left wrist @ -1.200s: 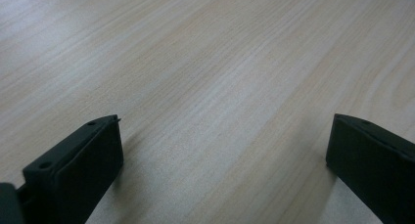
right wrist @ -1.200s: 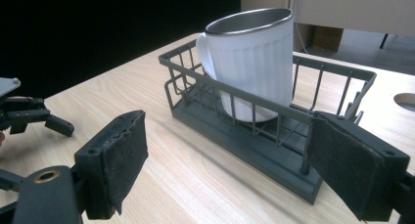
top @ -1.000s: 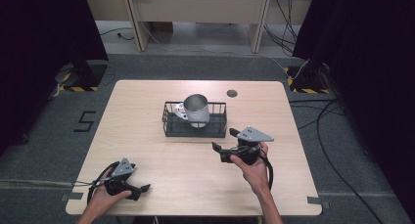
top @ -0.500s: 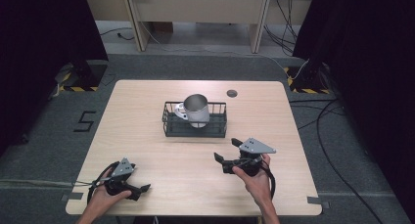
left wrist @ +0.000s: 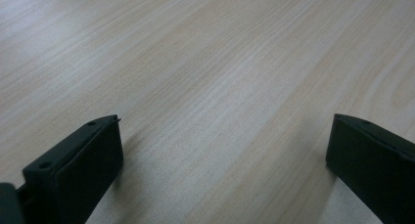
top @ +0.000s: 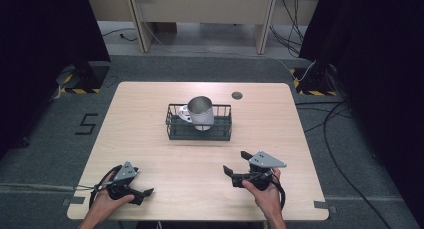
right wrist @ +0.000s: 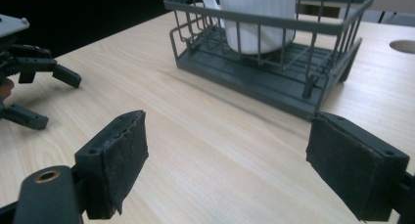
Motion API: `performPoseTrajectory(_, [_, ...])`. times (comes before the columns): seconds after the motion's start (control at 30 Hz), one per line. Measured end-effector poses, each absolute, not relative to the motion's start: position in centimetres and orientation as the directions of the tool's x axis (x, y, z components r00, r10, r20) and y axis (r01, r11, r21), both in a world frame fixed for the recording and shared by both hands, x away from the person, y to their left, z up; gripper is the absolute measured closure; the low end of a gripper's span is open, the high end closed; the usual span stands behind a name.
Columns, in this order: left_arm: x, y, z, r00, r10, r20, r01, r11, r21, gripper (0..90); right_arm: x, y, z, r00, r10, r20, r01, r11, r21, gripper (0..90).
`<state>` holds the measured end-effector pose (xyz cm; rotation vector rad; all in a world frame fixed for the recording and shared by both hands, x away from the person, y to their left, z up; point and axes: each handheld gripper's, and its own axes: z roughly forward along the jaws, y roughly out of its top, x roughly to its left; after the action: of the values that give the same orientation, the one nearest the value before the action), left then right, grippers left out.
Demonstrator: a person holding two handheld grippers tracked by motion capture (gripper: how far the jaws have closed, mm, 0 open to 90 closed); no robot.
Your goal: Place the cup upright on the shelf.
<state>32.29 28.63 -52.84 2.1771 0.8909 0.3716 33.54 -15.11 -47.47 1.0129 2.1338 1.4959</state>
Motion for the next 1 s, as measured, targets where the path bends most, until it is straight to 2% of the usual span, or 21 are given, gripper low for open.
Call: performPoseTrajectory(1.0, [32.3,28.6,-52.8,0.717,0.697,-0.012,0.482,-0.483,0.731,0.0,31.1,-16.6,-51.1,-0.648,0.754,0.109,0.443,0.257,0.859,15.6])
